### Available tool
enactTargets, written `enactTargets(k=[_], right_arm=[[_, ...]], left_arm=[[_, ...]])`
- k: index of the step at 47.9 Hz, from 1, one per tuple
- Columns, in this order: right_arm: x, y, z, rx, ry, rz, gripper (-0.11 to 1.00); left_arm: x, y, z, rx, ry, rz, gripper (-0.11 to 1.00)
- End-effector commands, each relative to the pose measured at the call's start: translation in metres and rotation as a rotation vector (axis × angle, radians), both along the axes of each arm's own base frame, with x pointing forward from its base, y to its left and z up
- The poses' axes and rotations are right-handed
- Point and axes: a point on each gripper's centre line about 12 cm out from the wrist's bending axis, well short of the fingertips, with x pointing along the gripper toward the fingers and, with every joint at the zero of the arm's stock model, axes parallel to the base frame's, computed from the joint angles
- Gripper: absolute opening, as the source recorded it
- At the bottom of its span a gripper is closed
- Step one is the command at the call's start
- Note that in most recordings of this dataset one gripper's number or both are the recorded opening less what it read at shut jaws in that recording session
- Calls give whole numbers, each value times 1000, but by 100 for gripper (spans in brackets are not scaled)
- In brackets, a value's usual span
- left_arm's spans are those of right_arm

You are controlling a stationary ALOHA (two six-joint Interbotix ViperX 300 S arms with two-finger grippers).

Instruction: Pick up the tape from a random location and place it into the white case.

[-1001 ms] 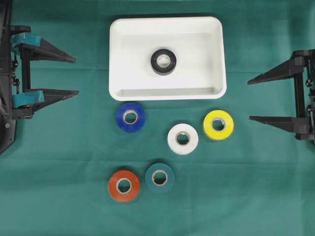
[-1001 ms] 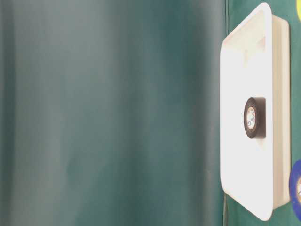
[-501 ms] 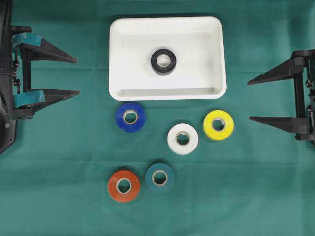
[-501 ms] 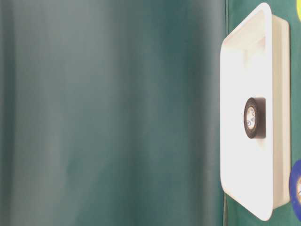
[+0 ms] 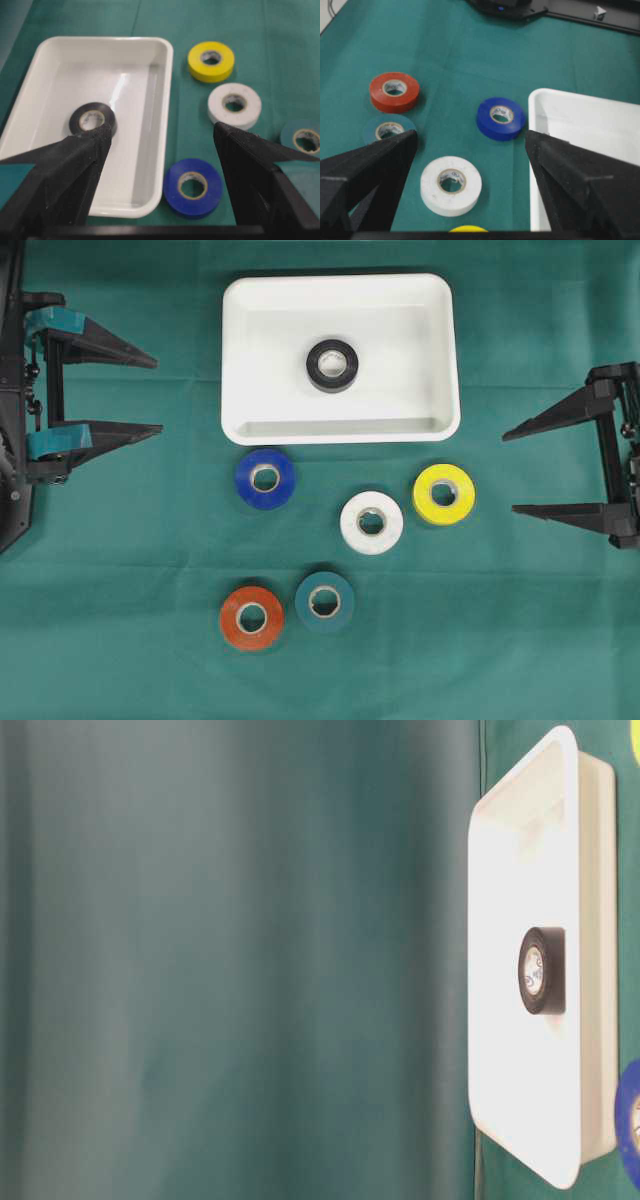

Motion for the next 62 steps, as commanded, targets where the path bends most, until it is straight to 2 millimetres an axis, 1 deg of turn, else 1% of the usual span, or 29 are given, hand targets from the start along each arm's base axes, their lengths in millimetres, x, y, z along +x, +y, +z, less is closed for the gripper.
enactTargets(k=[1, 12, 18, 26, 38, 48, 55, 62], right_arm=[[3, 1, 11, 6, -29, 1, 90], [8, 1, 15, 6, -44, 1, 90], [19, 2, 19, 1, -35, 2, 90], [35, 3, 18, -4, -3, 3, 90], [36, 3, 17, -1, 15, 2, 90], [41, 3, 7, 22, 154, -9, 90], [48, 3, -3, 54, 331, -30, 90], [56, 4, -7, 66, 490, -50, 90]], left_arm=[[2, -1, 8, 0, -25, -3, 82], [2, 0, 7, 0, -22, -3, 82], [2, 0, 7, 0, -25, -3, 82], [2, -1, 7, 0, -26, -4, 82], [2, -2, 7, 0, -25, -7, 82], [4, -2, 6, 1, -21, -9, 82], [5, -2, 6, -1, -17, -9, 82], [5, -1, 5, -1, -16, -7, 82]])
